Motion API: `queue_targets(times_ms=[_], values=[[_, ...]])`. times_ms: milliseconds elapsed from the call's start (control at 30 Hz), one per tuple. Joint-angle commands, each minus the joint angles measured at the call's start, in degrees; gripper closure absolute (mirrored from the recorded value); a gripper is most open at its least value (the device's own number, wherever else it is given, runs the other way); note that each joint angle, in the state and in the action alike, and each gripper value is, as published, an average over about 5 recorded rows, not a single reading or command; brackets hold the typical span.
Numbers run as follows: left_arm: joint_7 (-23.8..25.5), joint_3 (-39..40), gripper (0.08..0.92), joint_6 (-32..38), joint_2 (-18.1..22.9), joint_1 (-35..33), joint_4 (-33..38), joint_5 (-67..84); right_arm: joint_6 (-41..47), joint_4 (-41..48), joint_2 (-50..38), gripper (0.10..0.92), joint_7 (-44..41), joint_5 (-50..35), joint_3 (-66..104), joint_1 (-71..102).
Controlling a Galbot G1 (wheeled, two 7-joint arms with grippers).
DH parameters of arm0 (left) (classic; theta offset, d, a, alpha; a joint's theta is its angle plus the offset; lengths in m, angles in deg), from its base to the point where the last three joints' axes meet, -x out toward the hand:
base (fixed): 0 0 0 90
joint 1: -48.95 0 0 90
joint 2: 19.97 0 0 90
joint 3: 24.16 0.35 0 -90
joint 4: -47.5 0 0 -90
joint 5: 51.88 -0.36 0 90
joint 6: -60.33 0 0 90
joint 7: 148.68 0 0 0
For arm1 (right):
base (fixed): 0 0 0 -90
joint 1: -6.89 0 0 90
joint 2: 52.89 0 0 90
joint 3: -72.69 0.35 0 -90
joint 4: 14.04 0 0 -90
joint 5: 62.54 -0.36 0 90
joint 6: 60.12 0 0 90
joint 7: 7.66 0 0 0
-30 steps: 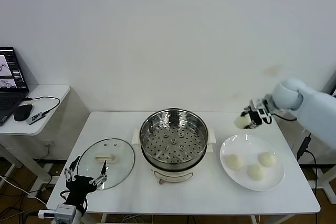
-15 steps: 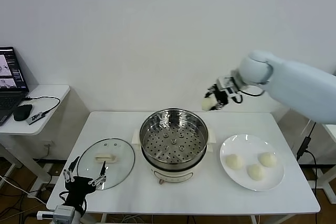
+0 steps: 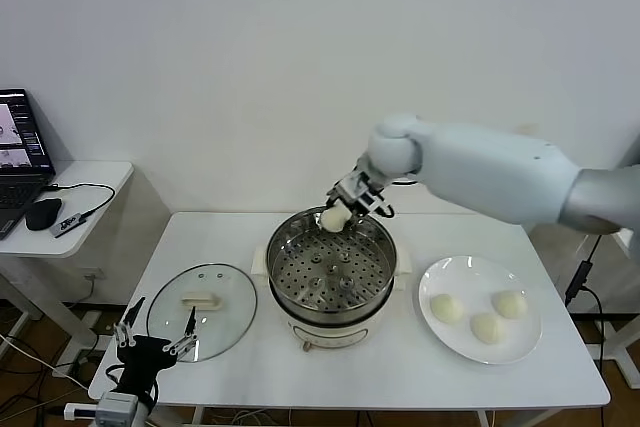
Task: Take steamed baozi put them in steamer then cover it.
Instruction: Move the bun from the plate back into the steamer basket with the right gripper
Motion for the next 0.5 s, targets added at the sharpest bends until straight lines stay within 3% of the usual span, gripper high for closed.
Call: queue_targets(times_ms=[33,500], values=[[-0.01,-0.47,0.177,0.03,0.0,-0.21,0.14,-0.11,-10.57,7.11,8.24,0.482,1.36,11.72,-2.13,3.38],[0.01,-0.23,0.177,0.01,0.36,0.0,-0.05,-0.13,-15.81,12.3,9.79,0.478,3.41,18.59,-1.27,7.59]])
